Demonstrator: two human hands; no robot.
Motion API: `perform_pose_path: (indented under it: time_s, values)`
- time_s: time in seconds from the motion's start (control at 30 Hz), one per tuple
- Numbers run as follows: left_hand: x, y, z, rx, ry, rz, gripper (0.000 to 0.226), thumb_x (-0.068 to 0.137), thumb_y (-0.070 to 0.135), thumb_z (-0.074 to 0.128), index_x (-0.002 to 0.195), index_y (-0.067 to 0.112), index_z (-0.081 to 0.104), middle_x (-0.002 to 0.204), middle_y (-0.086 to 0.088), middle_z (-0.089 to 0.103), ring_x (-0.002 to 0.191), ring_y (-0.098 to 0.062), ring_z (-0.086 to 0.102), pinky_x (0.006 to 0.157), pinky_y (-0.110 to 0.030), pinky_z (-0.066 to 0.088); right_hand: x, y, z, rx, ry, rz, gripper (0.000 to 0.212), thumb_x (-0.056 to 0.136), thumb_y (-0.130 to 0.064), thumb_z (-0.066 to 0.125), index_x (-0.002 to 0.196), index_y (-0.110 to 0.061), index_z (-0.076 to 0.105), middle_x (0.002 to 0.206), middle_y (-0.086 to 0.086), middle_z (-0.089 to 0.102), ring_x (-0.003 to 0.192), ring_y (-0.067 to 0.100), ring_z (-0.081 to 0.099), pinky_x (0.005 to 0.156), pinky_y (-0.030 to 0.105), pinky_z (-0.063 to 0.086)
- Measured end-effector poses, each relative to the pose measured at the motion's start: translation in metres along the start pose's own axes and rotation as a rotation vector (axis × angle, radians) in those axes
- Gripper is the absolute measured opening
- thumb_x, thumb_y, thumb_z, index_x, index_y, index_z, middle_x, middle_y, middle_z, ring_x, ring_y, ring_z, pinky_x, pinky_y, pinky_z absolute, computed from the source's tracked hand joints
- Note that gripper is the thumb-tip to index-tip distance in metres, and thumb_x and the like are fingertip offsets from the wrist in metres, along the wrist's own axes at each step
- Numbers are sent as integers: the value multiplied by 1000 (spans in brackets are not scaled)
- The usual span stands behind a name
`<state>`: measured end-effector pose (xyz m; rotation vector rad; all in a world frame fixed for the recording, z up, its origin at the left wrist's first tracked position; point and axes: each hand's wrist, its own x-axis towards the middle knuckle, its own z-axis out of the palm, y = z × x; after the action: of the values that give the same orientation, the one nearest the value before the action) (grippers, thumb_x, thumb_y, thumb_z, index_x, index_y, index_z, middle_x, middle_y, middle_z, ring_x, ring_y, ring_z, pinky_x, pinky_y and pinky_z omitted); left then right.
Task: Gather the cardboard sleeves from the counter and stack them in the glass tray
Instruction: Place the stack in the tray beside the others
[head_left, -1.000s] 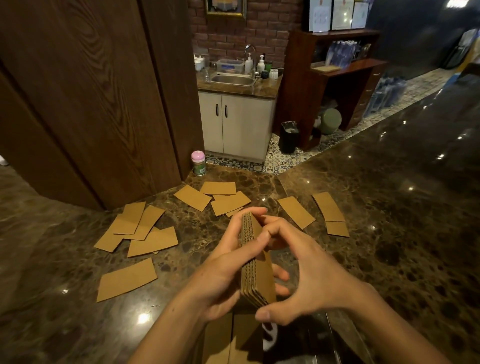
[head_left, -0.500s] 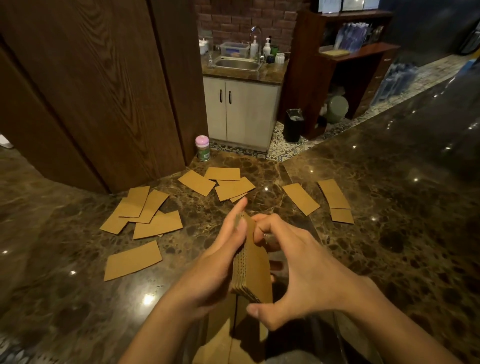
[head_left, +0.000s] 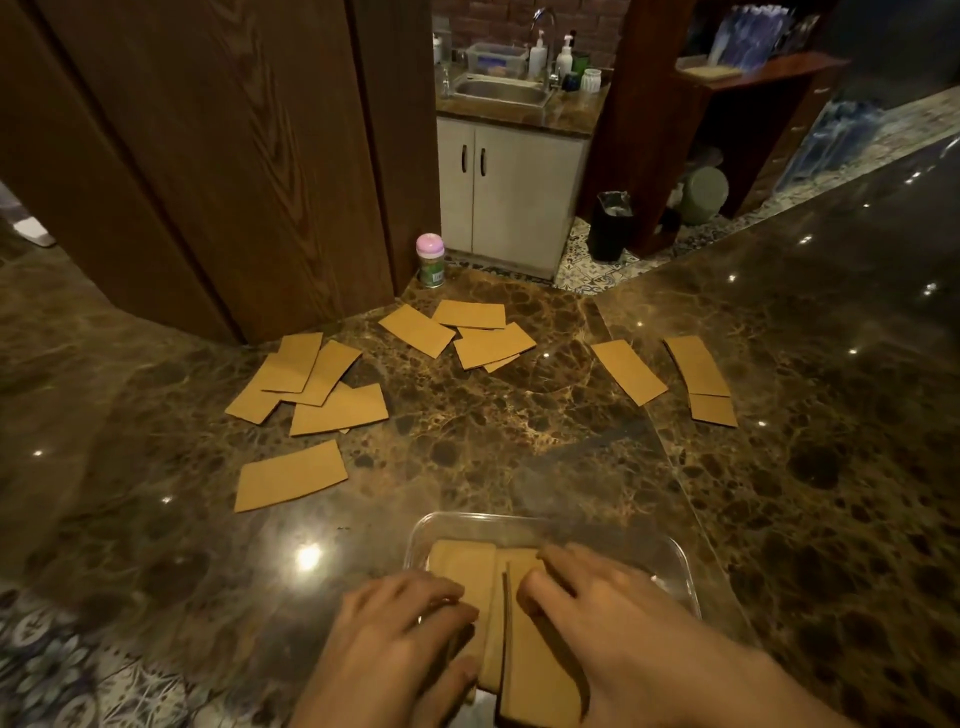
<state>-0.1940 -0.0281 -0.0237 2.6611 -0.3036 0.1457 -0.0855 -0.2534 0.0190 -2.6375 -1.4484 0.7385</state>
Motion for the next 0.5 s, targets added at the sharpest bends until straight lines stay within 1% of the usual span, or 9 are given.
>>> perform_pose_path:
  time_s: [0.03, 0.1, 0.17, 0.2, 0.23, 0.27, 0.33, 0.4, 0.5]
  values:
    - [0, 0, 5, 19, -39, 25, 38, 72, 64, 68, 102, 42, 69, 109, 20, 70, 104, -6, 66, 84, -32, 57, 4, -1, 4, -1, -8, 12, 77, 81, -63, 69, 139, -24, 35, 155, 11, 32, 139, 30, 37, 112, 41, 39]
    - [1, -1, 15, 99, -114, 70, 40, 67, 67, 64, 100, 43, 66, 109, 17, 71, 106, -8, 61, 82, -31, 55, 11, -5, 9, 11, -17, 44, 84, 80, -69, 64, 142, -20, 34, 154, 15, 32, 141, 33, 34, 115, 41, 36]
    - [2, 3, 20, 169, -182, 79, 43, 59, 70, 60, 93, 45, 67, 107, 16, 72, 107, -9, 58, 78, -36, 55, 16, -10, 13, 40, -20, 68, 96, 70, -83, 48, 141, -20, 34, 153, 14, 31, 141, 33, 33, 115, 43, 37]
    - [2, 4, 22, 198, -200, 76, 44, 54, 71, 62, 90, 47, 67, 106, 17, 72, 106, -9, 62, 75, -39, 58, 18, -11, 16, 53, -12, 72, 97, 67, -83, 45, 139, -20, 34, 154, 13, 30, 142, 33, 31, 114, 43, 38]
    - [2, 6, 23, 216, -214, 64, 46, 48, 72, 66, 87, 48, 67, 104, 17, 72, 102, -9, 68, 71, -44, 60, 20, -12, 19, 54, -1, 74, 91, 71, -79, 49, 138, -20, 35, 155, 12, 28, 143, 33, 30, 113, 44, 38]
    - [3, 9, 23, 227, -227, 47, 50, 42, 72, 71, 86, 48, 66, 102, 18, 72, 98, -8, 72, 69, -50, 60, 21, -13, 23, 48, 15, 76, 82, 77, -70, 57, 137, -20, 36, 156, 11, 26, 143, 33, 28, 112, 43, 39]
    - [7, 12, 23, 244, -243, 15, 59, 32, 69, 78, 85, 48, 64, 96, 20, 72, 90, -2, 73, 67, -56, 60, 23, -12, 30, 51, 58, 66, 70, 83, -56, 67, 135, -19, 38, 158, 9, 22, 145, 32, 26, 108, 43, 42]
    - [10, 11, 24, 256, -230, 5, 64, 25, 64, 80, 84, 46, 64, 89, 22, 70, 80, 2, 72, 65, -53, 61, 24, -11, 36, 81, 57, 78, 69, 84, -52, 68, 136, -20, 37, 165, 7, 10, 153, 31, 15, 108, 44, 44]
    - [14, 8, 24, 288, -233, -34, 69, 17, 59, 79, 82, 43, 67, 84, 19, 70, 69, 0, 71, 62, -46, 61, 23, -10, 39, 96, -5, 109, 63, 90, -48, 67, 137, -23, 32, 171, -2, -19, 159, 36, -10, 111, 53, 42]
